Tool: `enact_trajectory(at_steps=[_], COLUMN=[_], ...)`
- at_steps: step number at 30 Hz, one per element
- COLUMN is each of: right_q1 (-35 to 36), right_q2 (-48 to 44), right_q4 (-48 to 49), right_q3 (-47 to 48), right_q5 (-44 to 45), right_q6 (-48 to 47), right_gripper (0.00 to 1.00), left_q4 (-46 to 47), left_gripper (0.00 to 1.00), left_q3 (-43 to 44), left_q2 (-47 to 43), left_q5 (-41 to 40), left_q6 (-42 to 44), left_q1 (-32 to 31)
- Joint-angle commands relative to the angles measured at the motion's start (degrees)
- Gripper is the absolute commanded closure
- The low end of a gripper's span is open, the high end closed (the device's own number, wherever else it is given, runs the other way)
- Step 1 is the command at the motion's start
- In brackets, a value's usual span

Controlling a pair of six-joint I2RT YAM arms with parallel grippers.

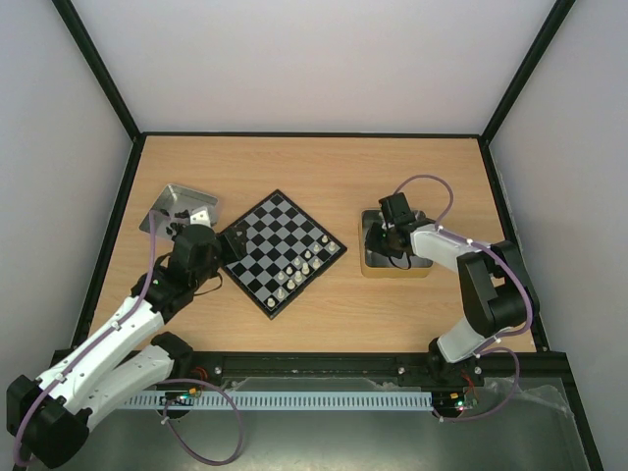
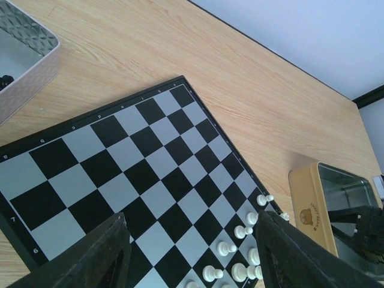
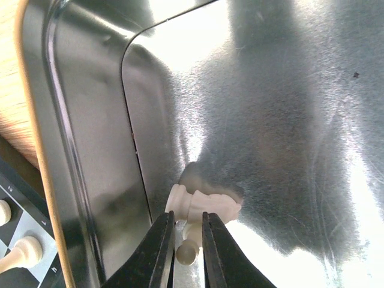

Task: Set up the chess pieces on the board
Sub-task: Pick up the chess piece from the storage box.

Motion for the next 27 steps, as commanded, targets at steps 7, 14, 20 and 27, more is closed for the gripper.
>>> enact_trajectory(at_steps=[7,14,20,27], right_q1=[1.2,2.3,2.7,3.0], right_q2=[0.1,1.2,0.5,-4.1], right_q4=[-3.9,-4.6,-5.3,-8.4], right_q3=[2.0,2.5,2.8,4.9], right_q5=[2.6,2.6,5.3,8.2], right_q6=[-2.4,-2.8,-2.3,-2.4], right_gripper=[0.85,0.84,0.94,0.96], left_q4=[1.5,1.6,1.5,1.5], left_gripper=[0.41,0.41,0.41,0.41], left_q3=[-1.3,-1.5,-1.6,-1.6], left_q2=[0.3,0.3,0.2,-0.1], left_q5=[0.7,0.9,1.0,1.0], left_q6=[-0.2,-0.2,-0.2,-0.3], left_q1=[0.6,0.8,0.9,1.1])
